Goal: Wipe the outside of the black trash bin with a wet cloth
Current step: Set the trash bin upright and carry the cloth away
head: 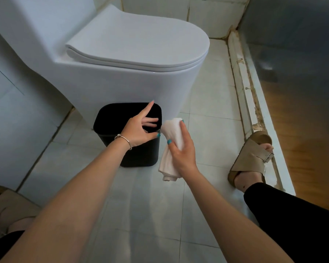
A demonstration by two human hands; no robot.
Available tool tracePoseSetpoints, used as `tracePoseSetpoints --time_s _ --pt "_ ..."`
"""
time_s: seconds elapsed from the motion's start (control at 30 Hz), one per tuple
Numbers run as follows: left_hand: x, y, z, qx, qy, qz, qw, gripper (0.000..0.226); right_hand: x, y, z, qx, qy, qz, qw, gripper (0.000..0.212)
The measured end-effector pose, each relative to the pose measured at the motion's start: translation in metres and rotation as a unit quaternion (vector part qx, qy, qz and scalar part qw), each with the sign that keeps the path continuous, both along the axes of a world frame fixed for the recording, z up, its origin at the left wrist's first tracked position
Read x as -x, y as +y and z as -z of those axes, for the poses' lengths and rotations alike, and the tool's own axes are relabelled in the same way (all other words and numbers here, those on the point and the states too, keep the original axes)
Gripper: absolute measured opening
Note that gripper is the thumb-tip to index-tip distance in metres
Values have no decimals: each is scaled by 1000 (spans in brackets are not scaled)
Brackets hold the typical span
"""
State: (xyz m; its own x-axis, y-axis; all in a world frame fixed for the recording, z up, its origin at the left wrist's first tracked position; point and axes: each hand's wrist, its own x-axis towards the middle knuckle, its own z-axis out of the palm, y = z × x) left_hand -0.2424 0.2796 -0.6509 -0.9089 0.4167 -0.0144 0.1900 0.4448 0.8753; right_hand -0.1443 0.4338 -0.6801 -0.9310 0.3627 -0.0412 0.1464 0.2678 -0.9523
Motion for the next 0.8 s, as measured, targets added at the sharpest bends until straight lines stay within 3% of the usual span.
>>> tracePoseSetpoints --time_s 0.33,0.53,0.8 --pt "-13 -16 -15 5 37 -17 999 93 -5 -5 -20 13 12 -2 1000 71" --pt "-43 -21 -56 28 81 1 996 88 -21 -14 -65 -6 83 -22 996 73" --pt "-95 -26 -110 58 169 19 984 84 -63 -23 -114 -12 111 -45 993 76"
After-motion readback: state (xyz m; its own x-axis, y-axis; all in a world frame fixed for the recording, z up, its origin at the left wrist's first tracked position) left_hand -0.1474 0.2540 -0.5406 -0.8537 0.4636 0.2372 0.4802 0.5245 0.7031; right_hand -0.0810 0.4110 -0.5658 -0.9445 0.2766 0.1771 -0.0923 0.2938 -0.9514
